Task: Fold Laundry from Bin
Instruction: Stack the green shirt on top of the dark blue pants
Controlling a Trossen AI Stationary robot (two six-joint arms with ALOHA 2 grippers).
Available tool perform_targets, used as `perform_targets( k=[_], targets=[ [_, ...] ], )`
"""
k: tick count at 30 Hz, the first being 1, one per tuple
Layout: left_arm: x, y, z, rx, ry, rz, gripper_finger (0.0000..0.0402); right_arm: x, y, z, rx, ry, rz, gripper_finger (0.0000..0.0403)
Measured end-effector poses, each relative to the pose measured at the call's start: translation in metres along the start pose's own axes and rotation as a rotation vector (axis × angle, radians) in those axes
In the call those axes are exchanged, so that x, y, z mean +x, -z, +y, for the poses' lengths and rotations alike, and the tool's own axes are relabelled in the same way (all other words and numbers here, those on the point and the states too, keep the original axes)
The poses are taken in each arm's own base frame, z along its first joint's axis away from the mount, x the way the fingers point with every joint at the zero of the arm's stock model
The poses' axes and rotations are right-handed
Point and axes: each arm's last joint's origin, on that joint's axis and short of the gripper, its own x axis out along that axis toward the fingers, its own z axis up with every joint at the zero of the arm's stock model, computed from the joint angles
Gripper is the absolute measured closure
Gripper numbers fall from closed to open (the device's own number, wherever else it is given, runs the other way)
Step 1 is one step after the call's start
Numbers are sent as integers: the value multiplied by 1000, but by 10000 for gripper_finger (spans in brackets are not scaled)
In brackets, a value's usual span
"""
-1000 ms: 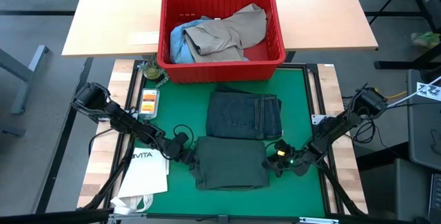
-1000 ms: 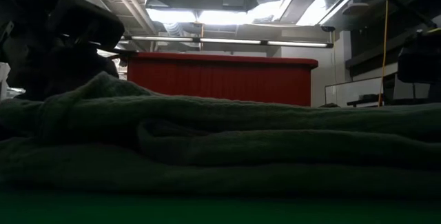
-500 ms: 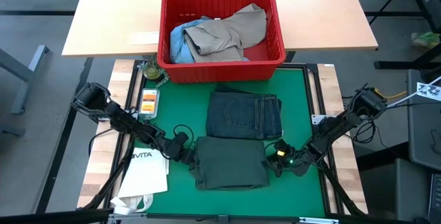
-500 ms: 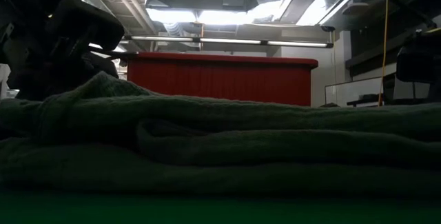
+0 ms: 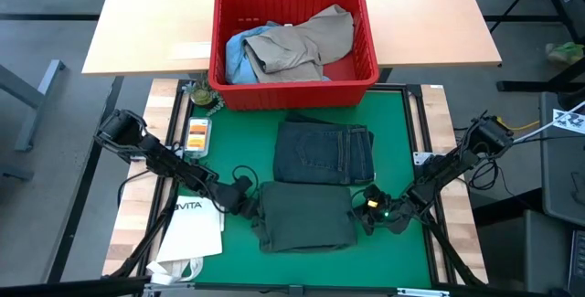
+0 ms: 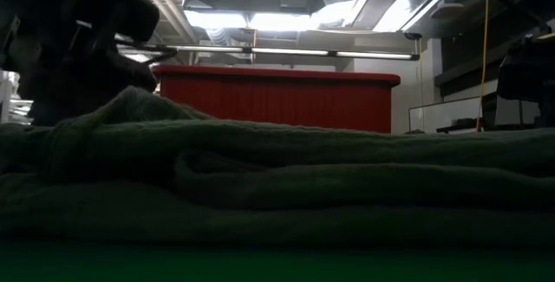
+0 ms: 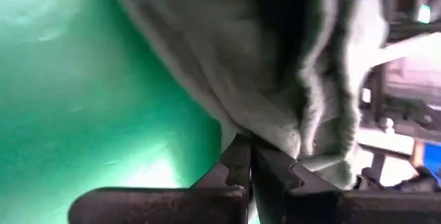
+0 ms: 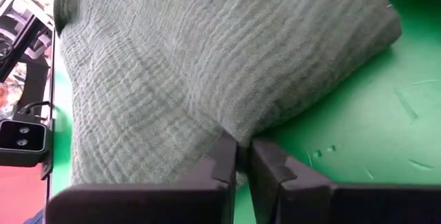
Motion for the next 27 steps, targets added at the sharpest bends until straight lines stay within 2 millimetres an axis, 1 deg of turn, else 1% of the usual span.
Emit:
perform_targets(
  k=[5,10,16,22,27],
  targets=[
    [-1,0,-10,23,107,0,401,0,-1,4,-11,-36,3,397],
    [-1,1,-16,20,169,22,401,-1,-4,14,-36,-84,-29,387],
    [-3,0,-22,36,233,17,401,-3,-10,28,-109,-102,-101,398],
    [-5,-1,-30,53,310,-4,401,-3,-14,36,-111,-112,-141,393],
    [-6,-2,-34,67,345,-38,401,-3,-17,46,-184,-119,-178,398]
  ],
)
